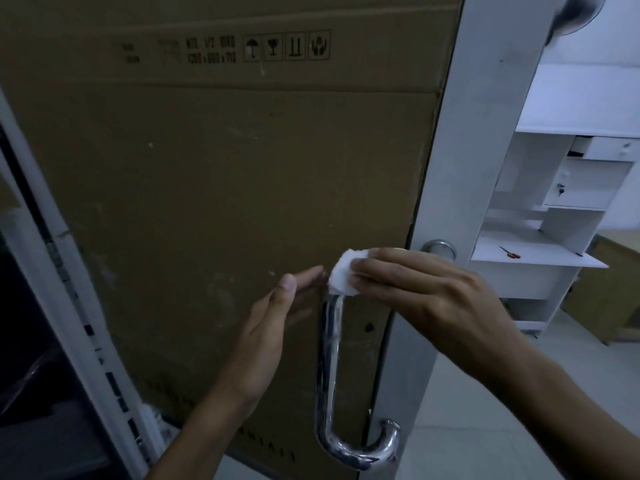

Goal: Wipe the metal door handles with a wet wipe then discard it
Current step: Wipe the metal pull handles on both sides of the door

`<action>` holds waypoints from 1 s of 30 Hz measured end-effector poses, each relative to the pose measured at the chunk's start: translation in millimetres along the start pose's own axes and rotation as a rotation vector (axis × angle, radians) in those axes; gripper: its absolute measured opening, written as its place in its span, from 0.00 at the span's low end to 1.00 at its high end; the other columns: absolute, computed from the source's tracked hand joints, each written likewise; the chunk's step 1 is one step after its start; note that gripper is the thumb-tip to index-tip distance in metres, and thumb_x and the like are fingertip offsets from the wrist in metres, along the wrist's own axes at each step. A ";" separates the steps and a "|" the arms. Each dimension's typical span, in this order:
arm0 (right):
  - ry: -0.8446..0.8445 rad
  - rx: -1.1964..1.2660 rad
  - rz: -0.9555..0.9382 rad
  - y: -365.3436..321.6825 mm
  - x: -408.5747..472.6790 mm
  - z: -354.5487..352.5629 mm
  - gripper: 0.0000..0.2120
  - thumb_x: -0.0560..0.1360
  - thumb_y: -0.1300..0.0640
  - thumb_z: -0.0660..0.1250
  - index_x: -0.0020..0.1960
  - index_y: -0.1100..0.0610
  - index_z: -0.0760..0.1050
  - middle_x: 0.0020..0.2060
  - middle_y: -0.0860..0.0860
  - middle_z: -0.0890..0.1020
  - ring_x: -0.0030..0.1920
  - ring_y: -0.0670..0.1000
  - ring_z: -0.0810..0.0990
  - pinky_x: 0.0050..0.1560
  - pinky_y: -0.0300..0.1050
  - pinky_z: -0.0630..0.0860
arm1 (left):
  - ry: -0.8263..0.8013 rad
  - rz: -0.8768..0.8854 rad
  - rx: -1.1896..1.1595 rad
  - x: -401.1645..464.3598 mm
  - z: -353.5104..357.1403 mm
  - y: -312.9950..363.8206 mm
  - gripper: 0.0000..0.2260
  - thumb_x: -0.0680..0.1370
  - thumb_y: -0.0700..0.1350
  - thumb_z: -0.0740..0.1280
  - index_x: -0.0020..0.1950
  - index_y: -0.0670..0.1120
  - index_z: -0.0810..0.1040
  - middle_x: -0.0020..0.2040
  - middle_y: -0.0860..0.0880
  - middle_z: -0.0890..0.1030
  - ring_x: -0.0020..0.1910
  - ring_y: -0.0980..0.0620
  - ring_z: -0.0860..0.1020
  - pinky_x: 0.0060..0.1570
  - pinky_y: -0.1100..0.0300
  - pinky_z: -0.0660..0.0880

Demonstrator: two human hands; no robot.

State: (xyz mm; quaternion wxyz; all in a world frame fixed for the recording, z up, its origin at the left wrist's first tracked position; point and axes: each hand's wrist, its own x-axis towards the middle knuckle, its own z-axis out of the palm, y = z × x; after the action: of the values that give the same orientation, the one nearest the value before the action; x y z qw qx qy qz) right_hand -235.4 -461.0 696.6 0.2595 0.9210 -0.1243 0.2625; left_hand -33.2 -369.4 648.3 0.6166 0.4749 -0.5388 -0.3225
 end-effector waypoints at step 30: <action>-0.126 0.150 0.384 -0.6 15.9 -22.7 0.21 0.82 0.43 0.45 0.54 0.48 0.75 0.40 0.43 0.76 0.40 0.44 0.74 0.39 0.35 0.68 | 0.028 0.015 0.099 2.4 1.4 -3.0 0.24 0.75 0.68 0.50 0.61 0.63 0.78 0.63 0.59 0.79 0.66 0.58 0.74 0.70 0.47 0.66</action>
State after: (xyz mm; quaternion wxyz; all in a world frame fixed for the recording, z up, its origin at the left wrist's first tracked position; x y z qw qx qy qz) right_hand -231.4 -449.6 721.5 0.1272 0.9117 -0.2938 0.2576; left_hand -33.7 -373.0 646.3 0.6022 0.5052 -0.5491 -0.2839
